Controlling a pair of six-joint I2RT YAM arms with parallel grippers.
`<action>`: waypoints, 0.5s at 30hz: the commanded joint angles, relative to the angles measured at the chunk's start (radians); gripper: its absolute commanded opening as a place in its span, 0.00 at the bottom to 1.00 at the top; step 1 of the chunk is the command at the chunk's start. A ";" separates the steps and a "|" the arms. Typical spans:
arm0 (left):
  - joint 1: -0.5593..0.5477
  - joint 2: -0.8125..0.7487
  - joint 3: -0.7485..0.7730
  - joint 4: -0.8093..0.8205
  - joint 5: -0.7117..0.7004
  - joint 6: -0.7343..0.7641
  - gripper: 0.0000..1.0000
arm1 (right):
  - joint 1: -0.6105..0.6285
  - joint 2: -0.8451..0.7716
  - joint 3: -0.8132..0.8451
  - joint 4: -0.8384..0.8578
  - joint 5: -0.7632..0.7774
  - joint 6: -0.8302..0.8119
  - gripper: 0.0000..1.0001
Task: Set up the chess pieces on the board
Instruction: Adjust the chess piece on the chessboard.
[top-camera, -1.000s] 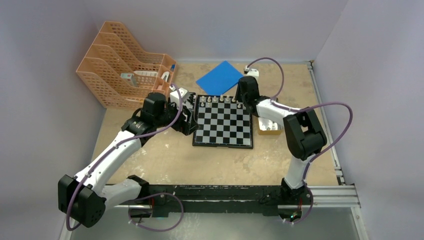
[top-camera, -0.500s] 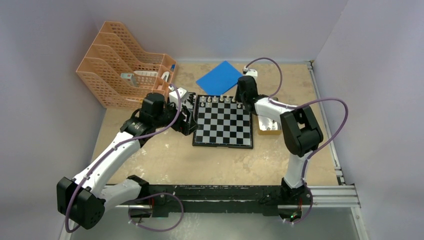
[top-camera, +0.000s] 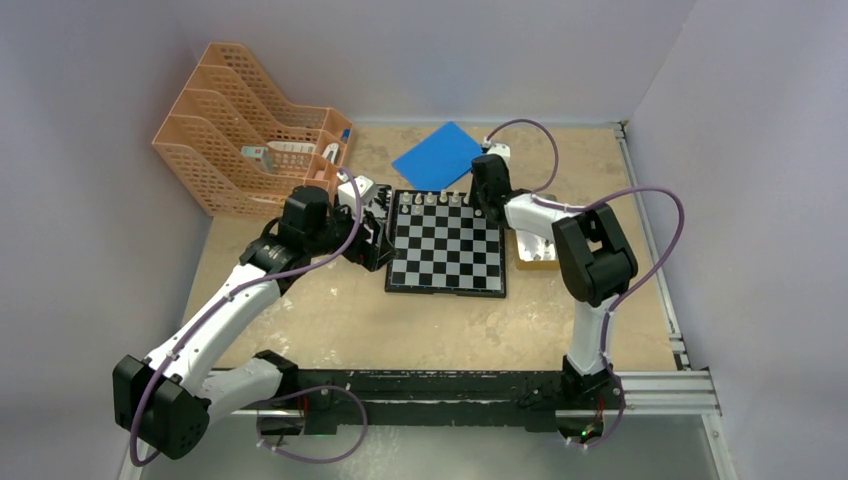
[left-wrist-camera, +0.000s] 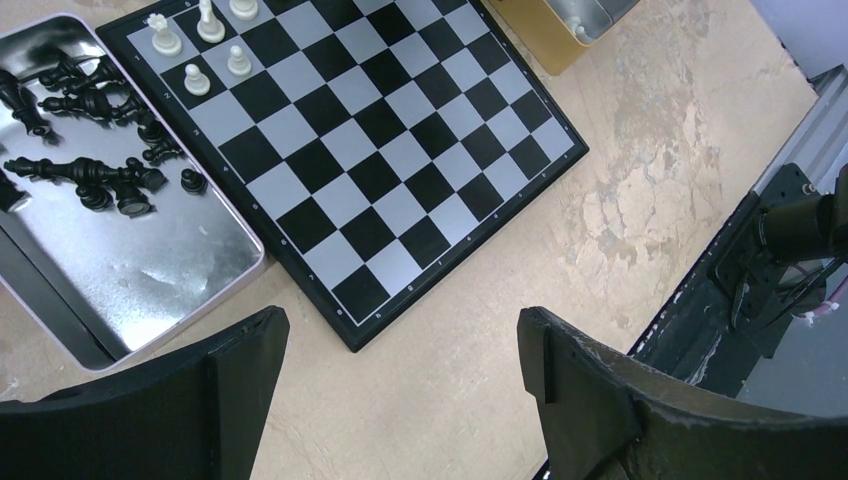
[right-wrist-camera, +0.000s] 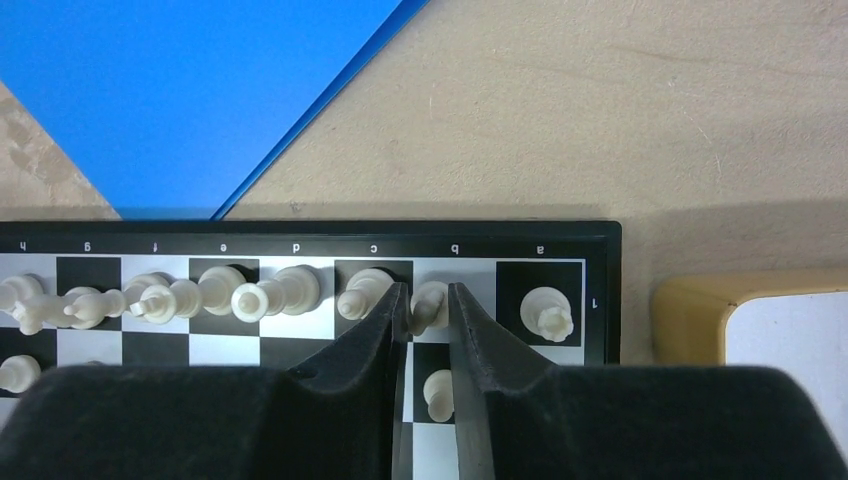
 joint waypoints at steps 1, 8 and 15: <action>0.000 -0.023 0.010 0.019 -0.003 0.019 0.86 | -0.004 -0.006 0.052 -0.012 0.022 -0.003 0.22; 0.000 -0.019 0.012 0.019 -0.002 0.019 0.86 | -0.004 -0.011 0.051 -0.042 0.041 -0.009 0.17; 0.000 -0.020 0.011 0.020 -0.002 0.018 0.86 | -0.004 -0.020 0.051 -0.050 0.057 -0.010 0.14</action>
